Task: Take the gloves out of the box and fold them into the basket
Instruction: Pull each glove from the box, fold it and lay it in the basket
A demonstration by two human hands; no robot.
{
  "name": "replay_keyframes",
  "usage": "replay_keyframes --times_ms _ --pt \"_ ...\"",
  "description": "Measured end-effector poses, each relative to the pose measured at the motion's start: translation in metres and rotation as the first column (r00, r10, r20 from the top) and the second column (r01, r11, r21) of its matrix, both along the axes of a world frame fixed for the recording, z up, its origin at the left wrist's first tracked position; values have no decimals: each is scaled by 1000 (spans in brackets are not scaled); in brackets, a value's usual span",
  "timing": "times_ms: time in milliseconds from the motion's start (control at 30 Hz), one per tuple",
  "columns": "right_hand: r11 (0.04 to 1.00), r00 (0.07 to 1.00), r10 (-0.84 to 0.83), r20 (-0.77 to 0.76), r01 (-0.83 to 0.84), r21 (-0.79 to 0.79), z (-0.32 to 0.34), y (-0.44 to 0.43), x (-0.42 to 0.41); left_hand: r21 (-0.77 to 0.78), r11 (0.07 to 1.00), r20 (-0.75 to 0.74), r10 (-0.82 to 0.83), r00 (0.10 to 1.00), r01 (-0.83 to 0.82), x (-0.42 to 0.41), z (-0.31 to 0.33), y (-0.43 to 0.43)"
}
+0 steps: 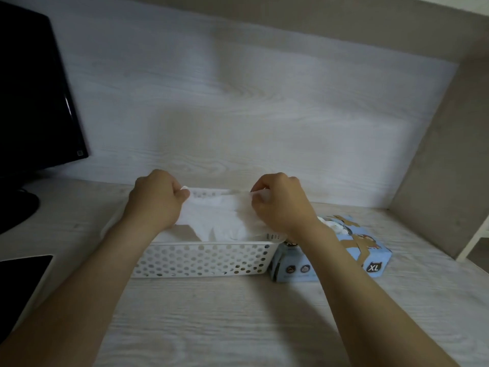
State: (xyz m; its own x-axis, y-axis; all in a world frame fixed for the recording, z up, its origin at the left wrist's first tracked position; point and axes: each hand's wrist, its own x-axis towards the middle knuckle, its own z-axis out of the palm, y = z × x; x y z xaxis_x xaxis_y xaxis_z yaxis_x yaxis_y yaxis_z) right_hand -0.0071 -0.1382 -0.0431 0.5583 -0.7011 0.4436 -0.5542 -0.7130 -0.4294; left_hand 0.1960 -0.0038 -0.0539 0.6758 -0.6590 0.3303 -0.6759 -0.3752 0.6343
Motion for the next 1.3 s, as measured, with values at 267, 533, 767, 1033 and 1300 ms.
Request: replay_keyframes --times_ms 267,533,767,1033,1300 --pt "993 958 8 -286 -41 -110 4 -3 35 279 958 143 26 989 -65 -7 5 10" --pt "950 896 -38 -443 -104 -293 4 2 51 420 900 231 18 973 -116 -6 4 14" --pt "960 845 269 -463 -274 58 22 17 49 391 918 211 -158 965 65 -12 5 11" --pt "954 592 300 -748 -197 226 4 20 57 614 742 -20 -326 945 269 -13 6 9" --pt "972 727 218 -651 -219 81 11 27 47 365 931 312 -122 942 0 -17 5 7"
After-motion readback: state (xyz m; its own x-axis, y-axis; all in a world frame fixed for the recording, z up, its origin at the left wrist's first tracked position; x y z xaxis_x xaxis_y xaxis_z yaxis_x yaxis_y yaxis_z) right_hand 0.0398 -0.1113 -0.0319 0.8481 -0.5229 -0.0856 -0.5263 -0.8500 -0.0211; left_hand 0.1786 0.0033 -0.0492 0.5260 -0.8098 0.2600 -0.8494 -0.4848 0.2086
